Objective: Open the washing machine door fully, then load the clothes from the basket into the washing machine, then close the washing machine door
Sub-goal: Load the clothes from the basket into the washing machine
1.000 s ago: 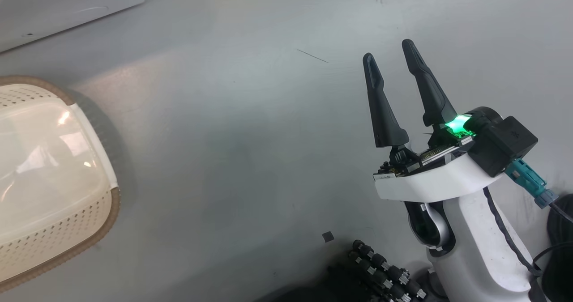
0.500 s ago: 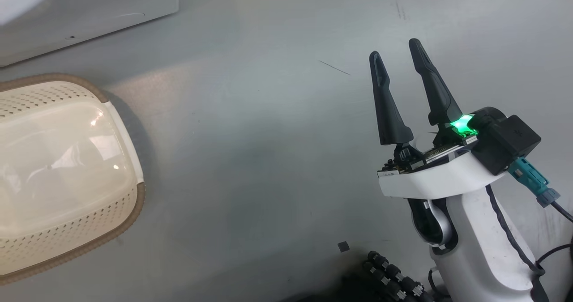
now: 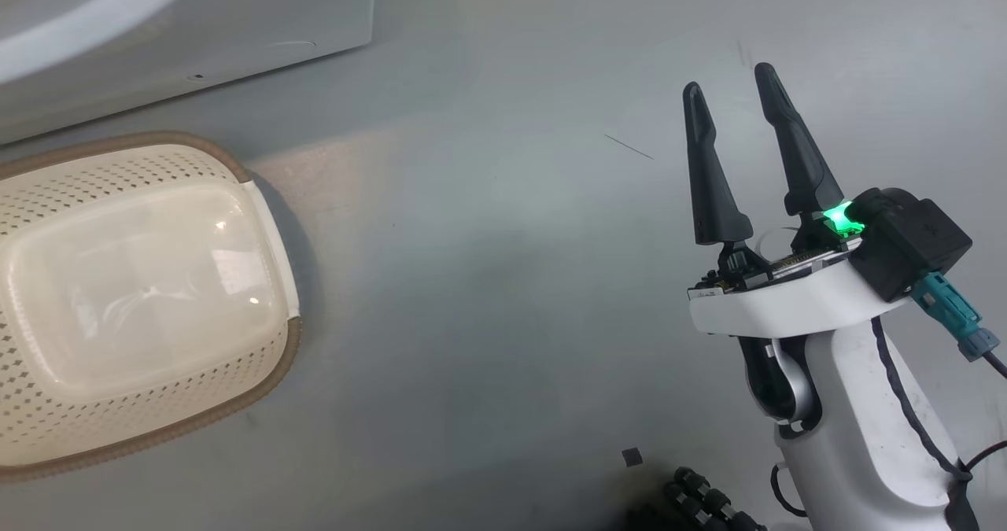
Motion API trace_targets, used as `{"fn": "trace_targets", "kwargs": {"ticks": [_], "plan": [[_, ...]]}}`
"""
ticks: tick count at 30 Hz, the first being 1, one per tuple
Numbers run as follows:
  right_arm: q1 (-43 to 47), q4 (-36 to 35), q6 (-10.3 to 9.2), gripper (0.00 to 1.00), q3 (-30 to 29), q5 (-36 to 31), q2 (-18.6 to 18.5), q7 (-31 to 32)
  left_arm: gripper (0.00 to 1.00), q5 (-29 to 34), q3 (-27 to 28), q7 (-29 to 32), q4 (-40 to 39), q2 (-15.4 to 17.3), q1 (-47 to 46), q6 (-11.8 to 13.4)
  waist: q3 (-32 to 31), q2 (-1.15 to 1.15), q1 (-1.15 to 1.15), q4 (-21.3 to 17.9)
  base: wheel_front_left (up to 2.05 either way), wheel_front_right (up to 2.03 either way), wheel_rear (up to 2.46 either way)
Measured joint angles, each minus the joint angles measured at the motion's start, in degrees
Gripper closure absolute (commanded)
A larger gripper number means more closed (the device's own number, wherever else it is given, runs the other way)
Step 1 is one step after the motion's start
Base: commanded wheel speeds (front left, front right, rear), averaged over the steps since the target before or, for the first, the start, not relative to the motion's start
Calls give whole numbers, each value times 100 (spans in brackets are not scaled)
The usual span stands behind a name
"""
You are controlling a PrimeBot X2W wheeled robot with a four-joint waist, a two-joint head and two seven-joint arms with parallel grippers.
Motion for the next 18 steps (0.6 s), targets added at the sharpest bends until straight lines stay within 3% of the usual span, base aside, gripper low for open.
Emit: {"fn": "trace_targets", "kwargs": {"ticks": [9,18], "plan": [[184,131,5,0,-328,-321,-65,0,0,-85,-69,-637,-366,-821,1350,157,-308,0,0,346,0,0,0],[508,343,58,0,-491,-480,-243,0,0,-145,-404,-882,-665,-1545,2449,203,-768,0,0,725,0,0,0]]}}
